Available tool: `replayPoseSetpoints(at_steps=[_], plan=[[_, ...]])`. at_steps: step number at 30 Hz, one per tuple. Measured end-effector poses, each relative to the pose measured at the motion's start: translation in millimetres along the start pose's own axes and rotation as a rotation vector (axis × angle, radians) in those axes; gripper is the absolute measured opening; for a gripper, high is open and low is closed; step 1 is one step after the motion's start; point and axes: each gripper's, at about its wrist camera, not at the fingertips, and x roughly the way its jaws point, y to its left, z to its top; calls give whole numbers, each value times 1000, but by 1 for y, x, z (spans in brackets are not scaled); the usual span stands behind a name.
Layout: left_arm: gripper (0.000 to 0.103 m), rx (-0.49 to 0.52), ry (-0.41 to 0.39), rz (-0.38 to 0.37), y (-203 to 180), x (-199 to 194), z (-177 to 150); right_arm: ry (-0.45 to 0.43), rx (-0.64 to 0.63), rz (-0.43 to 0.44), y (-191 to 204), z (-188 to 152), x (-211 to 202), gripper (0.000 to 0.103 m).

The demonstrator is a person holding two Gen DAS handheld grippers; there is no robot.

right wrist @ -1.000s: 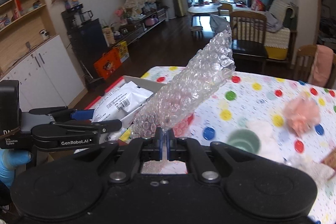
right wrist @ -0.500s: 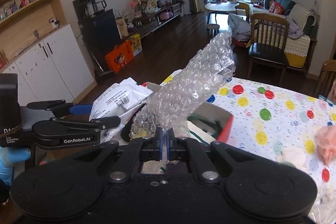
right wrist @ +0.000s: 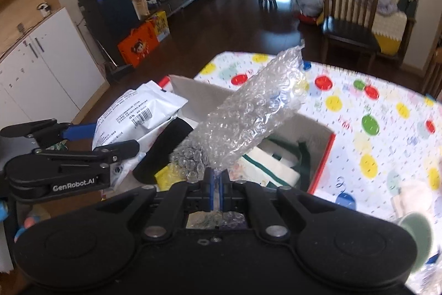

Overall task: Organize soft objects
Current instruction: 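Carry the white packet and bubble wrap over the red box with both tools, then lower the packet and bubble wrap into the box and open both tools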

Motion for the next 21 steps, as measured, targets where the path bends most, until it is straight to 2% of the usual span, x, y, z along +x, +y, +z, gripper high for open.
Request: replayPoseSetpoints(at_steps=[10, 21], plan=[[62, 34, 76, -1, -5, 42, -8, 94, -2, 5, 11, -9, 37, 3], [63, 54, 151, -7, -10, 68, -12, 118, 46, -14, 7, -26, 48, 14]])
